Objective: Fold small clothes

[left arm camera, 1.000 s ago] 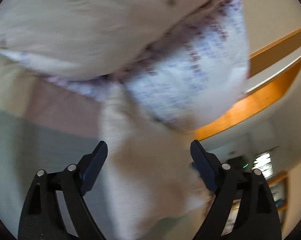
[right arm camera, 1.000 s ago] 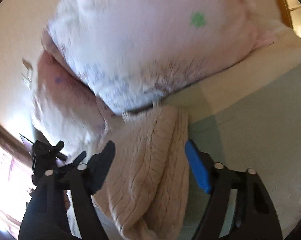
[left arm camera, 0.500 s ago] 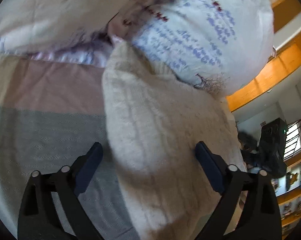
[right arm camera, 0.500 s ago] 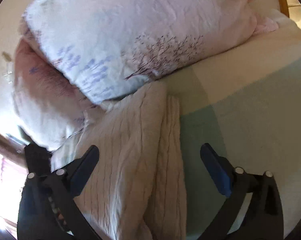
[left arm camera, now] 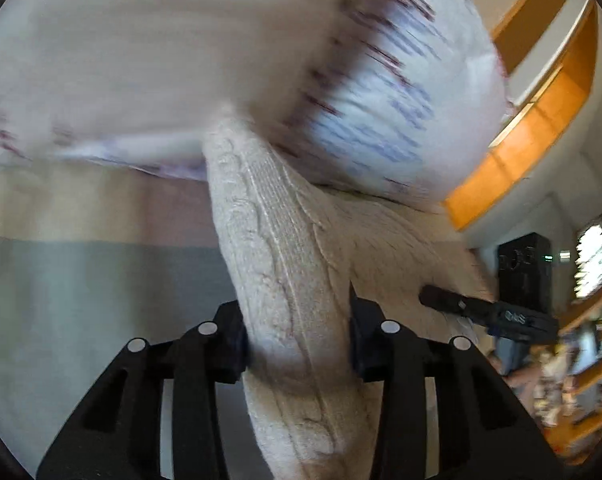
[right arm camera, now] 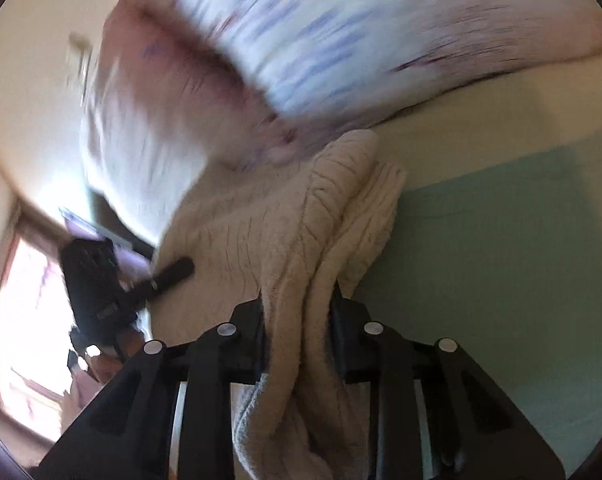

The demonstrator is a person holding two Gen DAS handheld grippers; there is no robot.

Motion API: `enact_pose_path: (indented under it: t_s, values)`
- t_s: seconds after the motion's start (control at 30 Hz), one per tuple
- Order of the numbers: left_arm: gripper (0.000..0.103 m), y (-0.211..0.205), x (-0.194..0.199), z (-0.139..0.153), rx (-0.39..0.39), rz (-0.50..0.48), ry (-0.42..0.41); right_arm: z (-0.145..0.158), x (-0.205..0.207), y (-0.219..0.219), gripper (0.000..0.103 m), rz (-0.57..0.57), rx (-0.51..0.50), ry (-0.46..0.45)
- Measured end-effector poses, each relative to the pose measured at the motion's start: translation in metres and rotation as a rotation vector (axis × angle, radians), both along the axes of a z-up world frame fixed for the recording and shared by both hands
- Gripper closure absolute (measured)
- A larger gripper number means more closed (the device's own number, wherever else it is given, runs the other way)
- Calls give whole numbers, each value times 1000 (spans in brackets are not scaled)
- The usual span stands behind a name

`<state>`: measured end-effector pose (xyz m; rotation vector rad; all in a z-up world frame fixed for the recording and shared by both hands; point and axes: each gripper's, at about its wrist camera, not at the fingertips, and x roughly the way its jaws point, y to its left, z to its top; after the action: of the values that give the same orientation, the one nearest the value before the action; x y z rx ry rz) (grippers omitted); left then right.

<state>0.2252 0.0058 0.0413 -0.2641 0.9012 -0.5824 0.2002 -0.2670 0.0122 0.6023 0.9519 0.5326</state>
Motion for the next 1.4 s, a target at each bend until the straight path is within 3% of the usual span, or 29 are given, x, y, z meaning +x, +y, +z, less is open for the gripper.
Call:
enact_pose_path:
  t_s: [0.07, 0.1, 0.17, 0.2, 0.27, 0.3, 0.37, 0.47, 0.53, 0.6, 0.7, 0.77, 0.83, 1.0, 1.13, 1.3, 1.4]
  values:
    - [51, 9, 3, -8, 80, 35, -14, -9, 6, 25, 67, -10, -59, 8]
    - [49, 14, 5, -15, 109, 58, -1, -10, 7, 27, 57, -16, -72, 13]
    - [38, 18, 1, -12, 110, 89, -16, -1, -3, 22, 39, -66, -105, 7]
    - [35, 21, -8, -5, 127, 105, -55, 11, -15, 14, 36, -115, -118, -33]
    - [19, 29, -22, 5, 155, 127, -104, 34, -38, 0, 25, -139, -50, -131]
    - [16, 33, -34, 12, 150, 134, -138, 44, -49, -3, 14, -115, 17, -170]
    - [9, 38, -51, 18, 137, 133, -163, 53, -55, 7, 6, -21, 102, -182]
    - [7, 39, -75, 17, 145, 134, -155, 40, -39, 36, 6, 89, 125, -94]
    - [5, 36, -88, 12, 162, 135, -127, 14, -19, 48, 8, 35, 37, -1]
    - [2, 39, -103, 5, 204, 153, -106, 2, -8, 49, 13, -12, 14, -25]
    - [2, 31, -121, -5, 307, 172, -104, 16, -30, 46, 14, -60, -5, -43]
    - [2, 24, -128, -11, 369, 174, -104, 33, -61, 48, 4, -107, -135, -141]
    - [2, 16, -134, -18, 415, 161, -103, 42, -93, 51, 1, -161, -268, -193]
    - [2, 3, -134, -37, 477, 136, -42, 20, -122, 58, 1, -184, -500, -101]
    - [2, 0, -134, -44, 515, 139, -37, -5, -119, 81, 1, -153, -589, -32]
    - [2, 3, -134, -45, 512, 141, -30, -12, -120, 98, 1, -145, -709, -36]
    - [2, 4, -133, -46, 508, 139, -27, -12, -120, 99, 1, -144, -710, -37]
